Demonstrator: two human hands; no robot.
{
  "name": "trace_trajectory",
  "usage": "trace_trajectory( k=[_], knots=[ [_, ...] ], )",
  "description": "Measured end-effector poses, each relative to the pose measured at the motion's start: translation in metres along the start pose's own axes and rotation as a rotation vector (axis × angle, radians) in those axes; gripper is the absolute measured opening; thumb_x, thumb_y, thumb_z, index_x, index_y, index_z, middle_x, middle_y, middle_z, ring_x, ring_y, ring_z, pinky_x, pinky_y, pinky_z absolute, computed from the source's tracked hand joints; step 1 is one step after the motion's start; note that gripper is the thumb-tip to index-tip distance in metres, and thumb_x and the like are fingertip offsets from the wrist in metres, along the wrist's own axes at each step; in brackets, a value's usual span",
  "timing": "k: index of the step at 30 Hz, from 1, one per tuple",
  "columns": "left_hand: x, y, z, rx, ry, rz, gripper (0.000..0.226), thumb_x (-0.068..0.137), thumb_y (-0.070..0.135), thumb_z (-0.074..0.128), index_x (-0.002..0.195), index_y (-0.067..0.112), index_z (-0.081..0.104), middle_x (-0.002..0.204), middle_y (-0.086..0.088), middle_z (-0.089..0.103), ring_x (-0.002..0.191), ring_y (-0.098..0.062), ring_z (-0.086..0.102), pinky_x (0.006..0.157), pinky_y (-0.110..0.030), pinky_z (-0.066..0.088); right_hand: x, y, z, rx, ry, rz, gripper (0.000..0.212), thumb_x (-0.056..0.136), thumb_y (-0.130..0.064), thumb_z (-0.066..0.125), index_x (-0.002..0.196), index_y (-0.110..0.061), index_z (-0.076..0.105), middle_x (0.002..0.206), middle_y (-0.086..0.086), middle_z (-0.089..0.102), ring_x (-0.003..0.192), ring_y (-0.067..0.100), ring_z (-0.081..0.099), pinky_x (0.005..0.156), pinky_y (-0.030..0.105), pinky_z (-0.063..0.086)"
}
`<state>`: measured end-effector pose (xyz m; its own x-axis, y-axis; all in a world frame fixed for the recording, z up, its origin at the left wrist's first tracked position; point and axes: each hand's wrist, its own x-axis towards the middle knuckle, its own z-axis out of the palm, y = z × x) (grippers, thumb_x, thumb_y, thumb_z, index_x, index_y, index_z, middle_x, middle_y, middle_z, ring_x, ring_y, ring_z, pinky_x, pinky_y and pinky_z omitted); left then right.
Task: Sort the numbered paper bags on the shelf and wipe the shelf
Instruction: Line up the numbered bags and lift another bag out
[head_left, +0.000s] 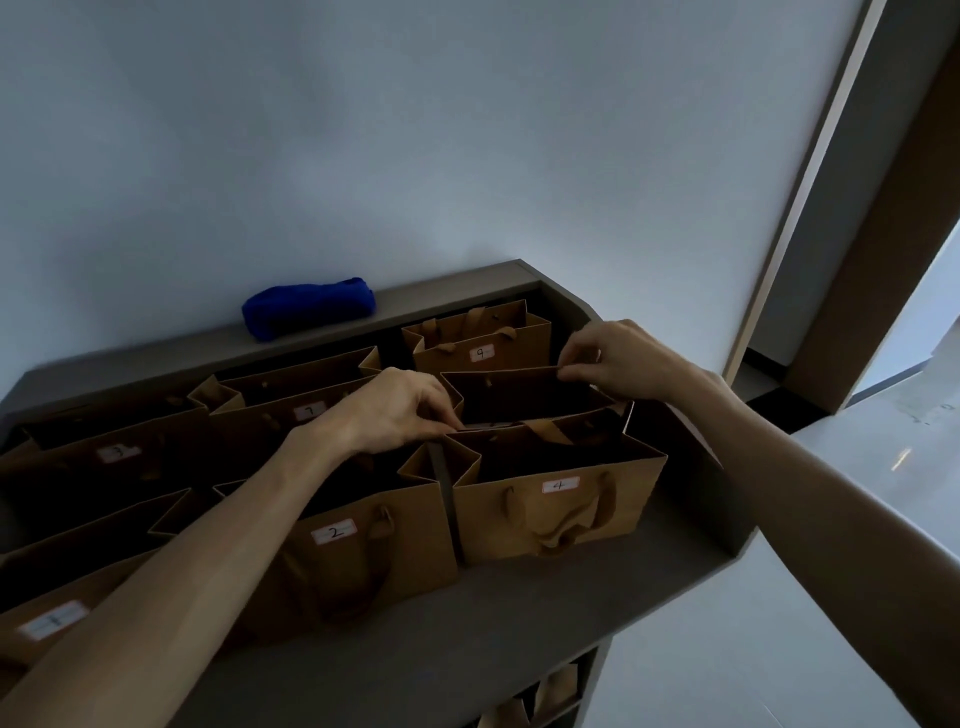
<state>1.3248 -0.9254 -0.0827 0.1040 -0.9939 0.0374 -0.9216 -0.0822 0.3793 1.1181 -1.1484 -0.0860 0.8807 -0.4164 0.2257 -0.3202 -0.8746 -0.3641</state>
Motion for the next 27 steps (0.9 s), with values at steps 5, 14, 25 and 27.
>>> trace_trajectory(
  k=[5, 14, 25, 27],
  knots=[
    [0.002, -0.001, -0.003, 0.012, -0.044, 0.006, 0.011, 0.089, 0.023, 0.065, 0.098, 0.027, 0.071, 0.117, 0.014, 0.056, 0.111, 0.001, 0.050, 0.081, -0.009, 0.037, -0.001, -0.002, 0.003, 0.051, -0.019, -0.005, 0.012, 0.092, -0.028, 0.066, 0.100, -0.022, 0.071, 0.095, -0.008, 0.066, 0.090, 0.006, 0.061, 0.076, 0.019, 0.045],
    [0.036, -0.015, -0.015, -0.047, 0.376, -0.088, 0.017, 0.095, 0.025, 0.056, 0.109, 0.025, 0.067, 0.110, 0.006, 0.065, 0.090, -0.003, 0.059, 0.083, -0.021, 0.046, 0.016, 0.005, 0.008, 0.017, -0.024, 0.055, 0.022, 0.101, -0.021, 0.050, 0.113, -0.023, 0.069, 0.100, -0.007, 0.066, 0.091, 0.011, 0.061, 0.080, 0.029, 0.048],
    [0.072, -0.046, -0.013, 0.214, 0.239, -0.194, 0.026, 0.091, 0.016, 0.063, 0.116, 0.015, 0.066, 0.133, -0.003, 0.054, 0.119, -0.017, 0.053, 0.098, -0.032, 0.044, 0.034, 0.013, 0.015, 0.040, -0.111, 0.024, 0.022, 0.099, -0.018, 0.052, 0.116, -0.022, 0.066, 0.104, -0.005, 0.065, 0.091, 0.009, 0.063, 0.081, 0.027, 0.052],
    [0.071, -0.049, -0.011, 0.209, 0.263, -0.192, 0.023, 0.090, 0.016, 0.063, 0.113, 0.016, 0.068, 0.134, -0.002, 0.055, 0.120, -0.016, 0.053, 0.100, -0.034, 0.044, 0.034, 0.014, 0.016, 0.060, -0.115, 0.022, 0.021, 0.099, -0.017, 0.052, 0.115, -0.023, 0.066, 0.104, -0.005, 0.065, 0.091, 0.010, 0.063, 0.081, 0.028, 0.053]
  ],
)
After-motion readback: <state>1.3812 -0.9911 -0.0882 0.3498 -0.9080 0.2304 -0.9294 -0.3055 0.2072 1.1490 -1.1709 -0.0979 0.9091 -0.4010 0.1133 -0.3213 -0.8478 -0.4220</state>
